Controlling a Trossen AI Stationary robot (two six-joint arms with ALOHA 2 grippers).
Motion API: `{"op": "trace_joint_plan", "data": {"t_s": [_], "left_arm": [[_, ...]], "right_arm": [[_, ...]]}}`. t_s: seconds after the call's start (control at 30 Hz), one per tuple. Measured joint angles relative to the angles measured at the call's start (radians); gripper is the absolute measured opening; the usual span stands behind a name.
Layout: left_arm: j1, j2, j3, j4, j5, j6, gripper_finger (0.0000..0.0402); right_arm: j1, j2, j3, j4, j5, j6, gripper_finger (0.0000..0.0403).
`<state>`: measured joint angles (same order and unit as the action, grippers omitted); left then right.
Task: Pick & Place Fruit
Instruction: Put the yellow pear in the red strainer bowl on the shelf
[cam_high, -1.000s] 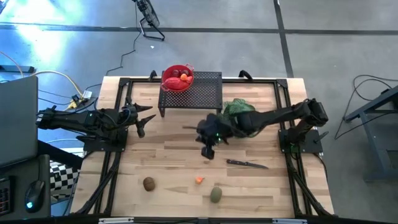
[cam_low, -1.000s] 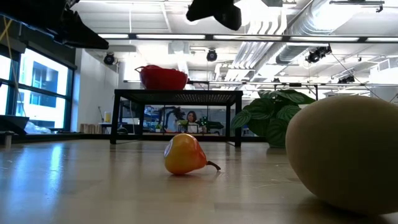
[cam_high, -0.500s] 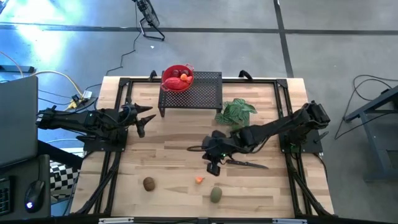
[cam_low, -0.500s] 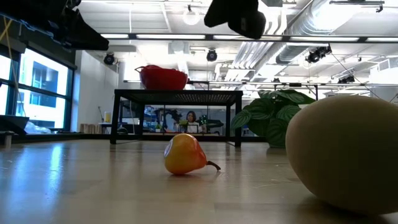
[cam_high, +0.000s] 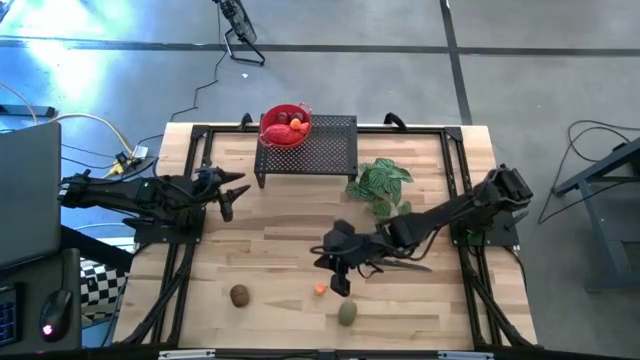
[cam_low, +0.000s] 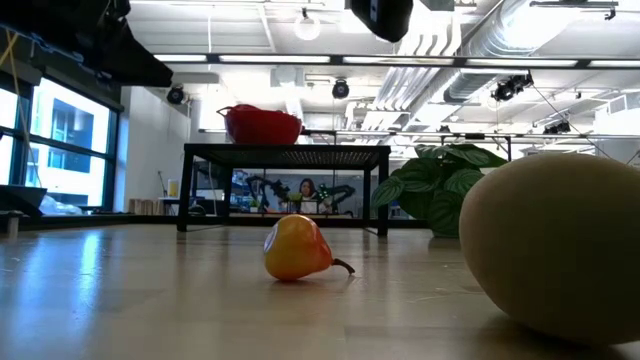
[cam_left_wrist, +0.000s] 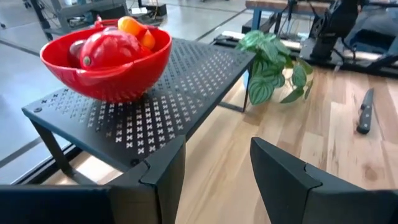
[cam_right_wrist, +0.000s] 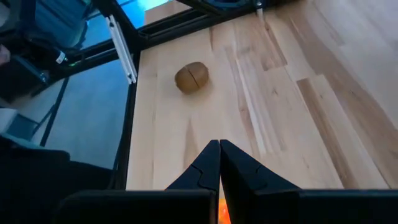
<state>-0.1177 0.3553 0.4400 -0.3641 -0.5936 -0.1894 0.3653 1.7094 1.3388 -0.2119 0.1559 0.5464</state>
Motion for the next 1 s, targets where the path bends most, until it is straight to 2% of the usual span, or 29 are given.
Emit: {"op": "trace_joint_plan", "data": {"t_s": [0.23,0.53,0.7,0.9,1.0], "left_arm": [[0.0,0.0,0.0,-0.014,0.001,0.0,0.0175],[0.0,0.0,0.0,-0.025,0.0,0.0,0.0175],[0.0,0.002,0.0,-0.044,0.0,0.0,0.0175],[0.0,0.002,0.0,-0.058,0.0,0.0,0.0175],[0.0,0.002,0.0,-0.058,0.0,0.0,0.0175]], "right_arm": [[0.011,0.044,0.004,0.038,0.009,0.007,0.0003],[0.015,0.16,0.051,0.038,-0.063,-0.034,0.0003],[0.012,0.186,0.058,0.055,-0.053,-0.104,0.0003],[0.008,0.211,0.058,0.045,-0.004,-0.089,0.0003],[0.008,0.212,0.058,0.031,-0.036,-0.072,0.0013]]}}
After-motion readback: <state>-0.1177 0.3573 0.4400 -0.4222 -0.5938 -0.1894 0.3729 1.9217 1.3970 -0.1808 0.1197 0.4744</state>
